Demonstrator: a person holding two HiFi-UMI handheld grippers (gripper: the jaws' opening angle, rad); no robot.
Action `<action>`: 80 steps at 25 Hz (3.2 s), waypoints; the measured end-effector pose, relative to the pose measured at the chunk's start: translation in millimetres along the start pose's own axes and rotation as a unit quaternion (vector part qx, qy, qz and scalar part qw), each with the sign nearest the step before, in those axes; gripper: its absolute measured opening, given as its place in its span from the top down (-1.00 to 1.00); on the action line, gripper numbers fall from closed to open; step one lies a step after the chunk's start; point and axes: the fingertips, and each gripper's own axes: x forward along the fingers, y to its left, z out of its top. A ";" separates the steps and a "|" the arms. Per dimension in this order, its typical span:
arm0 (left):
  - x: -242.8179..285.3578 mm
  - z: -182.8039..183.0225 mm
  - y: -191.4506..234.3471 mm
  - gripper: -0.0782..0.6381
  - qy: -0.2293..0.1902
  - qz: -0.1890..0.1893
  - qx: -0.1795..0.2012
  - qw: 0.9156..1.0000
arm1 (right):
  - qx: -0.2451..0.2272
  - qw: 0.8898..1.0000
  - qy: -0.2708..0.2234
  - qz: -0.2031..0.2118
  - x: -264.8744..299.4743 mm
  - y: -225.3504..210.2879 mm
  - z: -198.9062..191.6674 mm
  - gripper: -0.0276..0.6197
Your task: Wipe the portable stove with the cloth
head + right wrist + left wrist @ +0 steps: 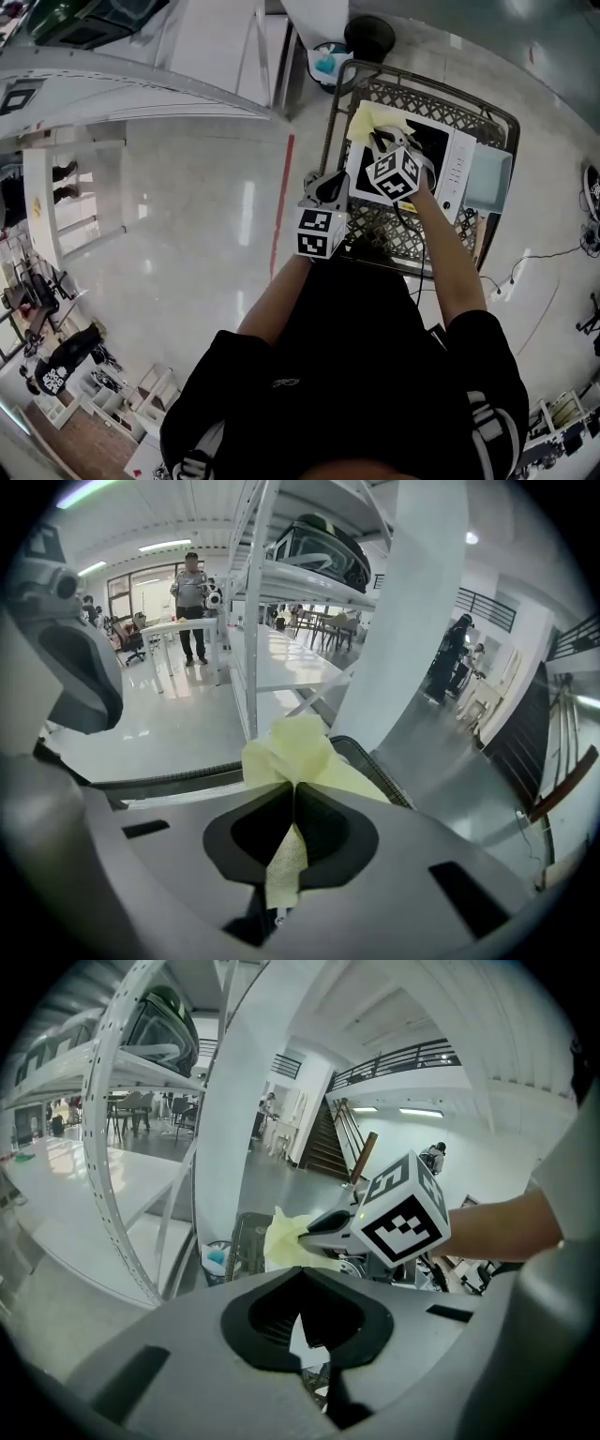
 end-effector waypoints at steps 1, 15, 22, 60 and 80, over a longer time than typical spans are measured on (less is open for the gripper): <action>-0.6 0.4 -1.4 0.73 0.000 0.000 0.003 1.000 | -0.002 1.000 0.002 0.004 -0.7 4.9 -3.3 0.87; -11.8 -22.1 -1.4 0.73 0.010 0.007 0.002 1.000 | 0.026 0.998 0.021 0.044 -2.3 56.1 -27.6 0.87; -19.3 -33.4 -1.1 0.73 0.014 0.009 0.002 1.000 | 0.022 0.997 0.023 0.073 -7.5 78.6 -27.4 0.87; -23.0 -40.0 -28.7 0.73 0.027 -0.003 0.021 0.999 | 0.073 0.994 -0.002 0.087 -66.6 145.2 -85.1 0.87; 5.9 -1.2 -59.6 0.73 0.002 -0.043 0.027 0.999 | 0.136 0.981 -0.066 -0.125 -107.6 -87.2 -42.9 0.87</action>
